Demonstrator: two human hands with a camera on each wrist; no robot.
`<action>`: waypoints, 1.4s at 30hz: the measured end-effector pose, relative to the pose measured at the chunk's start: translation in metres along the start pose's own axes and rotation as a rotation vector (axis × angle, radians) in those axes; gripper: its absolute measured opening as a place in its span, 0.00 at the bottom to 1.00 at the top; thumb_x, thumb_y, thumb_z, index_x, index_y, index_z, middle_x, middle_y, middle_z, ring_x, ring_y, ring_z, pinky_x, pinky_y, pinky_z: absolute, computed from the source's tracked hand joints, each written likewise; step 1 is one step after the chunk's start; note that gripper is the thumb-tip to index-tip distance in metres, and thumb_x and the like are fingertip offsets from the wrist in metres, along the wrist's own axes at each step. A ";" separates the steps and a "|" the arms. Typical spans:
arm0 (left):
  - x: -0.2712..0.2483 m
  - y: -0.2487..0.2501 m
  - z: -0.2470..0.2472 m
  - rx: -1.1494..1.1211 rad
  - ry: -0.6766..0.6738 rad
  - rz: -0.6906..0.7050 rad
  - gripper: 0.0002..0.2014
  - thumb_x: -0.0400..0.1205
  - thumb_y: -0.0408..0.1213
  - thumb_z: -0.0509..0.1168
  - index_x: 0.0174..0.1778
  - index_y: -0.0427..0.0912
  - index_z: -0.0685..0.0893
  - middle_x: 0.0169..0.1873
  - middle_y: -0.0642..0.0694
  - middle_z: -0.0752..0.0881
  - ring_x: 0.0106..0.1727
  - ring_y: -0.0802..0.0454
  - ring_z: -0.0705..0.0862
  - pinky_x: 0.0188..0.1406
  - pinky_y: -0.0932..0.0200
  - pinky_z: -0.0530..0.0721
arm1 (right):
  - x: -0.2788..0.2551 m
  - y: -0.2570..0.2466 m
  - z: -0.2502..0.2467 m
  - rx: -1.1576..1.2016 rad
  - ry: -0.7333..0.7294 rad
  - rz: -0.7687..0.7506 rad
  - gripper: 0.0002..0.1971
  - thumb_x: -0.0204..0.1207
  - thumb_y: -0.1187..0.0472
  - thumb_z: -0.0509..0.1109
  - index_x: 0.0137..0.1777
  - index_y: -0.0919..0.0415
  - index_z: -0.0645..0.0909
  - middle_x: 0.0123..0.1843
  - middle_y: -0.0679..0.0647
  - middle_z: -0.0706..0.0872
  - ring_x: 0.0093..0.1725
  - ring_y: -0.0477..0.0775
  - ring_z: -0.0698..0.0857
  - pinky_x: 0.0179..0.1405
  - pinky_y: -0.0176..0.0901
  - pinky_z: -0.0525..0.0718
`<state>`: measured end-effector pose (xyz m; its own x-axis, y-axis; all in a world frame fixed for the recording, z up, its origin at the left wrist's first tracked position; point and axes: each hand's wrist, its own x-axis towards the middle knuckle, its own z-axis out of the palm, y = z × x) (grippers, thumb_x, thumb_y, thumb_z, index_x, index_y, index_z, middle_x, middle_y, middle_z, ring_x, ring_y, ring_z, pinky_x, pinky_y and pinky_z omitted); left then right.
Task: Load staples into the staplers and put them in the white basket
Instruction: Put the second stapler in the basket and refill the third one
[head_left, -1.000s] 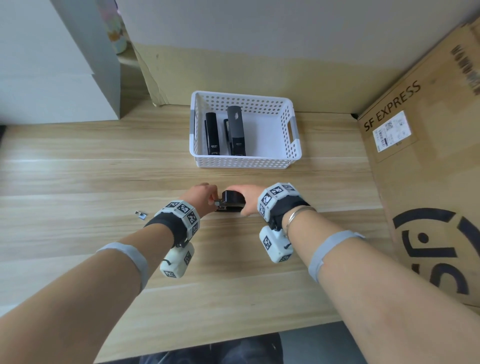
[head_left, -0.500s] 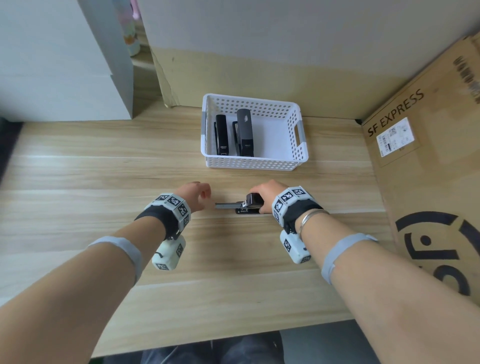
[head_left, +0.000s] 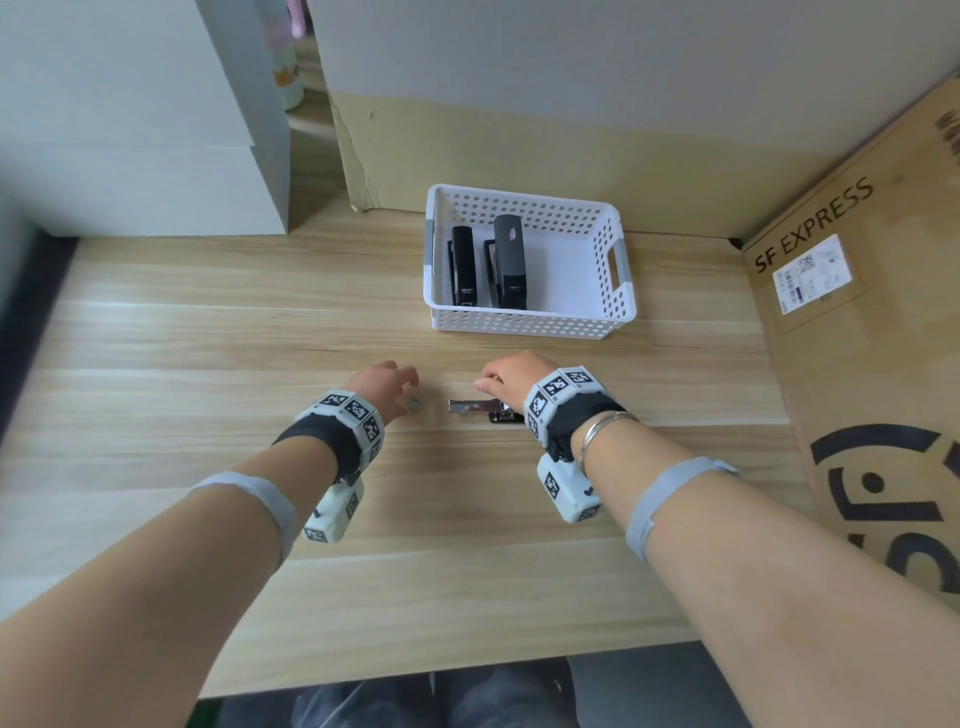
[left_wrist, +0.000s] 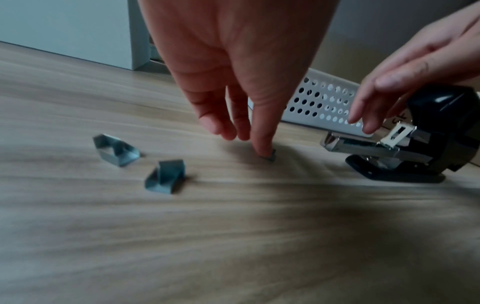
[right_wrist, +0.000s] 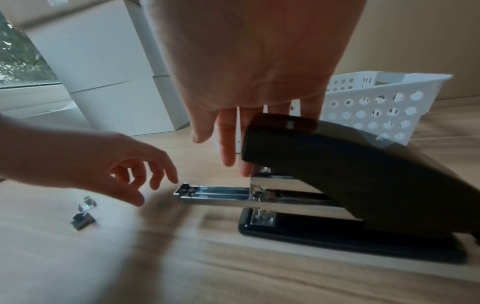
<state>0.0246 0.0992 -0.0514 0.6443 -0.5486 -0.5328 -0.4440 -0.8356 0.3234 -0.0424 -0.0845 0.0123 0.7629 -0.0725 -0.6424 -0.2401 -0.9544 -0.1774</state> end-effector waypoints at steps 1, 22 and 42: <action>0.002 0.003 0.001 0.000 0.004 -0.005 0.17 0.79 0.36 0.65 0.64 0.42 0.77 0.59 0.40 0.80 0.59 0.41 0.81 0.56 0.51 0.80 | 0.000 0.000 0.001 0.001 0.005 0.006 0.21 0.85 0.46 0.53 0.60 0.58 0.83 0.55 0.56 0.88 0.54 0.59 0.86 0.58 0.53 0.84; 0.000 0.052 -0.013 -0.295 0.223 0.179 0.14 0.75 0.34 0.70 0.41 0.43 0.68 0.45 0.37 0.90 0.45 0.42 0.87 0.41 0.59 0.77 | 0.007 -0.018 -0.001 0.100 0.077 -0.055 0.15 0.81 0.52 0.66 0.62 0.57 0.85 0.58 0.57 0.89 0.59 0.58 0.85 0.55 0.44 0.79; 0.009 0.044 0.007 -0.174 0.124 0.072 0.09 0.79 0.37 0.63 0.54 0.40 0.81 0.54 0.41 0.86 0.54 0.41 0.84 0.47 0.57 0.77 | 0.011 -0.010 0.016 -0.031 0.093 -0.022 0.09 0.76 0.56 0.71 0.54 0.50 0.87 0.54 0.49 0.90 0.55 0.55 0.87 0.53 0.43 0.85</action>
<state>0.0064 0.0573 -0.0476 0.6911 -0.5975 -0.4068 -0.3845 -0.7804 0.4931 -0.0411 -0.0712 -0.0046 0.8207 -0.0763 -0.5662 -0.2049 -0.9644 -0.1671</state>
